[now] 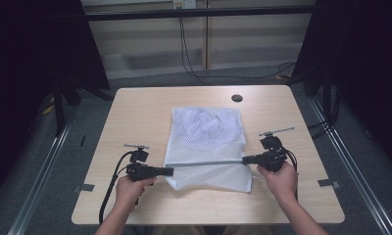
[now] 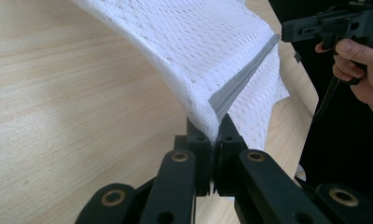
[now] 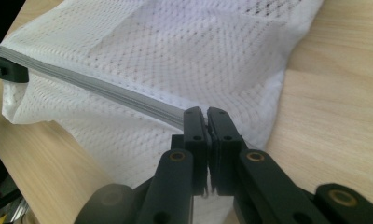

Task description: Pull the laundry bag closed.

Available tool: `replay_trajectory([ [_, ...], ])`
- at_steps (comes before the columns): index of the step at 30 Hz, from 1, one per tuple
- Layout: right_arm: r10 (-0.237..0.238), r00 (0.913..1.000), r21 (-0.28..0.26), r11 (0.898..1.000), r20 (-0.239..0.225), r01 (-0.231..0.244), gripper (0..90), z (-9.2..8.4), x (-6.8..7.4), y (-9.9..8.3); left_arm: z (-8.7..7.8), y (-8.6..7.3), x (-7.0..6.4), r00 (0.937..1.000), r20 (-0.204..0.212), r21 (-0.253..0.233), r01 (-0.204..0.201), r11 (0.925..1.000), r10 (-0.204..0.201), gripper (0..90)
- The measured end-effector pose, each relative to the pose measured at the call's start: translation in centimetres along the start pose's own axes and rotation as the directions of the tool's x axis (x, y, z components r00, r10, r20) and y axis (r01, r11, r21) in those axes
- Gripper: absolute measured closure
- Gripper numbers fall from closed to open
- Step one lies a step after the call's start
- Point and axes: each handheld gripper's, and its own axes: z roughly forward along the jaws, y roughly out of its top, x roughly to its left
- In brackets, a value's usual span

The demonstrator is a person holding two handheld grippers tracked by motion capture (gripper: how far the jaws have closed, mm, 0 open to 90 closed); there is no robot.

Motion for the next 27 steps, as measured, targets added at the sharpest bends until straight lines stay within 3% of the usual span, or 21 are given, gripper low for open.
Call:
replay_trajectory([
  [5, 0.002, 1.0, -0.006, 1.0, -0.008, -0.002, 87.1, -0.2, -0.4, -0.3, 0.1, 0.0, 0.1, 0.9998, -0.006, 0.011, -0.02, 0.9997, 0.02, 88.0],
  [11, -0.016, 0.9998, -0.004, 1.0, 0.011, 0.016, 87.1, -0.3, -0.4, -0.4, -0.1, 0.0, 0.0, 1.0, -0.004, -0.001, 0.002, 1.0, -0.002, 88.1],
  [19, 0.0, 0.9999, -0.012, 1.0, 0.01, 0.0, 87.1, -0.9, -1.2, -0.8, 0.2, 0.0, 0.0, 0.9997, -0.006, 0.009, -0.023, 0.9997, 0.023, 88.1],
  [20, -0.002, 0.9999, -0.009, 1.0, 0.014, 0.003, 86.9, -0.9, -1.2, -0.9, 0.2, 0.0, -0.2, 0.9988, -0.01, 0.007, -0.047, 0.9989, 0.047, 86.2],
  [22, -0.004, 0.9999, -0.01, 1.0, 0.014, 0.004, 86.7, -0.9, -1.3, -0.9, 0.2, 0.0, -0.3, 0.9988, -0.014, 0.002, -0.047, 0.9989, 0.047, 83.5],
  [23, -0.009, 0.9997, -0.016, 1.0, 0.023, 0.009, 86.4, -1.0, -1.4, -1.1, 0.1, 0.1, -0.4, 0.9989, -0.014, 0.007, -0.045, 0.999, 0.045, 70.6],
  [24, -0.009, 0.9997, -0.016, 1.0, 0.023, 0.009, 86.4, -1.0, -1.4, -1.1, 0.1, 0.1, -0.4, 0.9989, -0.014, 0.007, -0.045, 0.999, 0.045, 65.2],
  [25, -0.007, 0.9997, -0.019, 1.0, 0.024, 0.007, 86.3, -1.1, -1.4, -1.1, 0.1, 0.0, -0.5, 0.9975, -0.032, 0.015, -0.063, 0.9979, 0.064, 65.2],
  [26, -0.006, 0.9997, -0.024, 1.0, 0.026, 0.007, 85.9, -1.2, -1.5, -1.2, 0.2, 0.0, -0.6, 0.9965, -0.041, 0.016, -0.073, 0.9972, 0.074, 46.8],
  [27, -0.006, 0.9997, -0.044, 0.999, 0.022, 0.007, 74.0, -1.4, -1.6, -1.2, 0.3, 0.1, -0.7, 0.9932, -0.08, 0.001, -0.084, 0.9964, 0.084, 38.7],
])
